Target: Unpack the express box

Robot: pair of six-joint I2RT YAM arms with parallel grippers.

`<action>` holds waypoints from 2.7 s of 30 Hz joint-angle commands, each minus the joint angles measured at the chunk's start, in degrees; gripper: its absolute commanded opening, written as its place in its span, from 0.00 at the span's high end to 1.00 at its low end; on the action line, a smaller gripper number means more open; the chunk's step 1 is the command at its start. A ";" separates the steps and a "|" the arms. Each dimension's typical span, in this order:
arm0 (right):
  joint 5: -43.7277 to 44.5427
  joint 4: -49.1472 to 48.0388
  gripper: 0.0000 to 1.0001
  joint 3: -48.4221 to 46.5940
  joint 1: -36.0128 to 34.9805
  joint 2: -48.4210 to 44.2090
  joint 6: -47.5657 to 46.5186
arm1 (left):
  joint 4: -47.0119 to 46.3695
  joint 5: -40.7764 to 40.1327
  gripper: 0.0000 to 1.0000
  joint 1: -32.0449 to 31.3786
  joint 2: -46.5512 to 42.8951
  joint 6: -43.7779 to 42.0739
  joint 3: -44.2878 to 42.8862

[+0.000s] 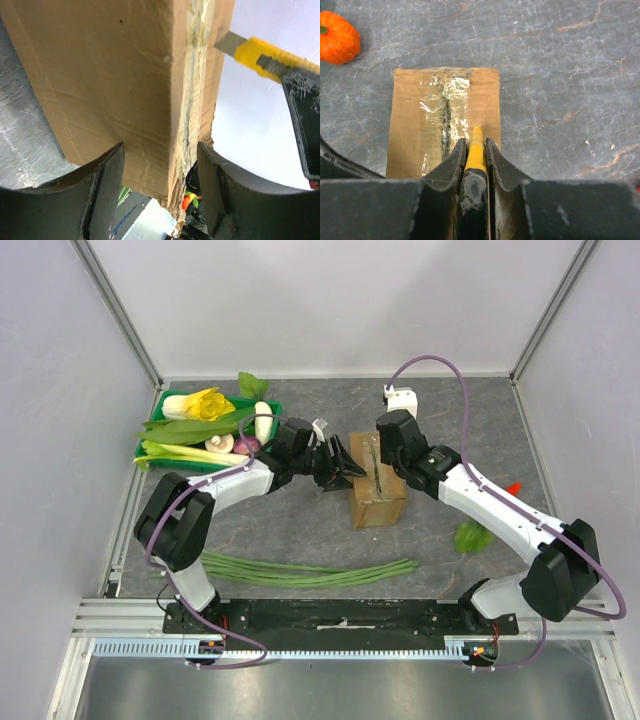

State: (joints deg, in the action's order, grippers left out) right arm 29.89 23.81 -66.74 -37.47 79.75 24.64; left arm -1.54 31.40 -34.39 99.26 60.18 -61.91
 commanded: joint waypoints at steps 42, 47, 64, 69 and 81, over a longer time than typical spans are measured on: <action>-0.80 -15.99 1.00 3.19 -1.64 1.73 -6.63 | 3.74 -6.35 0.65 -0.94 3.66 7.05 -5.94; -1.23 -16.17 1.00 3.72 -1.64 2.52 -7.15 | 3.74 -6.44 0.65 -0.94 4.01 7.23 -6.03; -5.80 -10.29 1.00 6.89 -1.73 -0.11 -2.67 | 2.68 -8.36 0.77 -1.12 6.12 11.44 -7.88; -6.51 -4.22 1.00 6.01 -1.64 -1.87 -1.35 | 3.03 -10.48 0.98 -1.20 6.47 12.15 -8.93; -7.30 4.22 1.00 4.78 -1.64 -4.86 -1.09 | 8.74 -14.69 0.98 -1.47 6.47 9.79 -13.50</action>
State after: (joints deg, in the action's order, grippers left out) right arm 24.01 21.06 -60.38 -38.79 76.79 23.03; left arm 5.58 23.14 -36.18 105.41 70.00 -71.70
